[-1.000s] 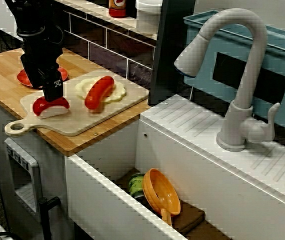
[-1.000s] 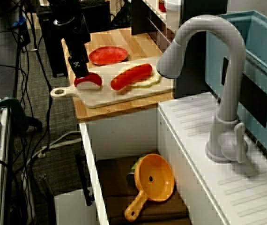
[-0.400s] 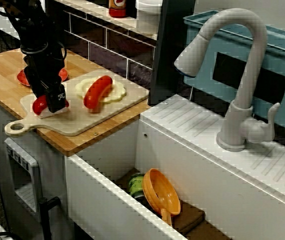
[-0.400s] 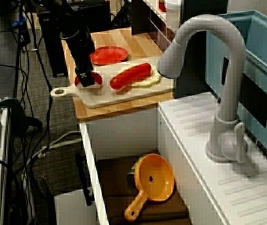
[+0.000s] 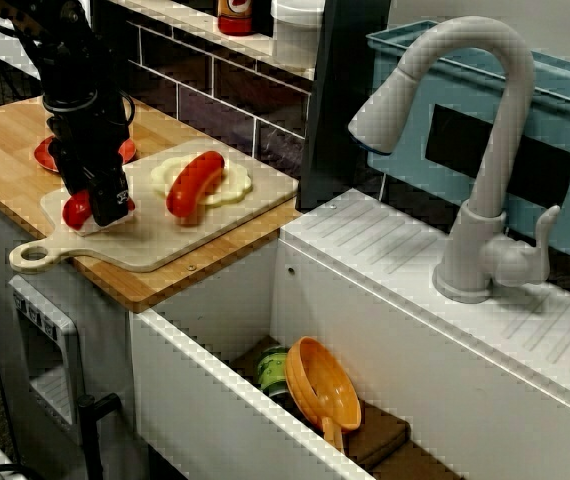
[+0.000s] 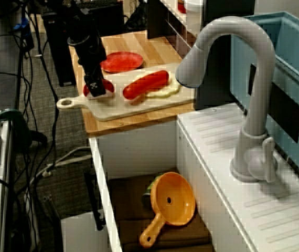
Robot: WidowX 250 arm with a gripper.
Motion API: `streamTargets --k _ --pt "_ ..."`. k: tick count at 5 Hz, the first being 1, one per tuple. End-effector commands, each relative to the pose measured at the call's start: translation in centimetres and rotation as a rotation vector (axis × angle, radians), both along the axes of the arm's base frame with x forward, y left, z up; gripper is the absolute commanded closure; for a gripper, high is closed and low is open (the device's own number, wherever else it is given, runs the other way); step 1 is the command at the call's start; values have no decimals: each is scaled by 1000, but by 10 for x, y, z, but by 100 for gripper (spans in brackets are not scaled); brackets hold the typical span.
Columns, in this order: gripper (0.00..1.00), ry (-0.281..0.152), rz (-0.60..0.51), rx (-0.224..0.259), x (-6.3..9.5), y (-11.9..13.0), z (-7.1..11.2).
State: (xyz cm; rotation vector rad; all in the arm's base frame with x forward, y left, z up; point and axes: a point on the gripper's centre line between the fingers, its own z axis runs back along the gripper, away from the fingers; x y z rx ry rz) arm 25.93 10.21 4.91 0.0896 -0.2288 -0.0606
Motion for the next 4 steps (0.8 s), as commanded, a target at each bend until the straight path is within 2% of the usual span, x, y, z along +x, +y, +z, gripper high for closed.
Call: streamTargets --k 1,2,3,4 --pt "100 -12 27 14 2 15 14" --pt "100 -6 45 5 7 21 27" --pt "100 -21 55 7 16 25 37" --pt "100 -33 71 5 31 31 53"
